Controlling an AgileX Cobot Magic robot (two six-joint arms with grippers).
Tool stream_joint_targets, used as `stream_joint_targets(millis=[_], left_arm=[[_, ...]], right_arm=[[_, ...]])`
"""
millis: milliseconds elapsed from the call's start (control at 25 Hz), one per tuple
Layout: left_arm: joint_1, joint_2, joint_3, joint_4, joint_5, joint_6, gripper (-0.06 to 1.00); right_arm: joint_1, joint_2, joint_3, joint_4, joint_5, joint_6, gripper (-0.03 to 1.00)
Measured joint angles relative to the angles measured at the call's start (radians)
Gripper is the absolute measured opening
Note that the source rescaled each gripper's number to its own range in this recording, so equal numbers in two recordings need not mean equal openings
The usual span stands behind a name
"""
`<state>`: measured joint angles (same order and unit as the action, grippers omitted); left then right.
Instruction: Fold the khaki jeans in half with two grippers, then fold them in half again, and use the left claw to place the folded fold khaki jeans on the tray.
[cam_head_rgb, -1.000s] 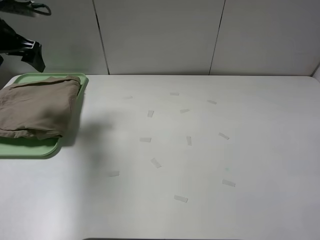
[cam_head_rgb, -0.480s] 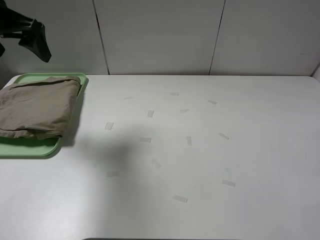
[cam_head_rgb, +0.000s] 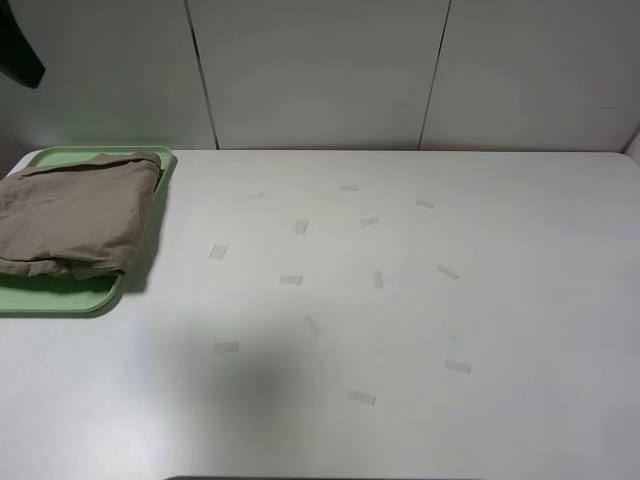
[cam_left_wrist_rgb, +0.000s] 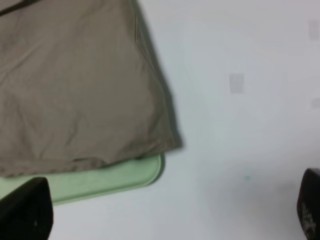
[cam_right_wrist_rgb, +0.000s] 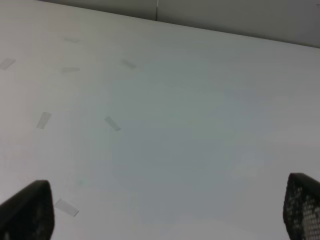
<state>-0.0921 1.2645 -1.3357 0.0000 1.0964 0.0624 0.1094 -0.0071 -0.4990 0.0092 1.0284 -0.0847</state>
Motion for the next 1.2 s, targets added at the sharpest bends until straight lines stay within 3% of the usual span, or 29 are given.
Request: stream_joint_targets(millis=[400, 1200], left_arm=[[0.0, -0.24, 0.086, 0.0, 0.063, -0.041, 0.97], [0.0, -0.843, 0.493, 0.0, 0.067, -0.133, 0.97]], right_arm=[[0.0, 0.0, 0.0, 0.001, 0.0, 0.0, 1.0], [0.0, 0.0, 0.0, 0.001, 0.0, 0.0, 1.0]])
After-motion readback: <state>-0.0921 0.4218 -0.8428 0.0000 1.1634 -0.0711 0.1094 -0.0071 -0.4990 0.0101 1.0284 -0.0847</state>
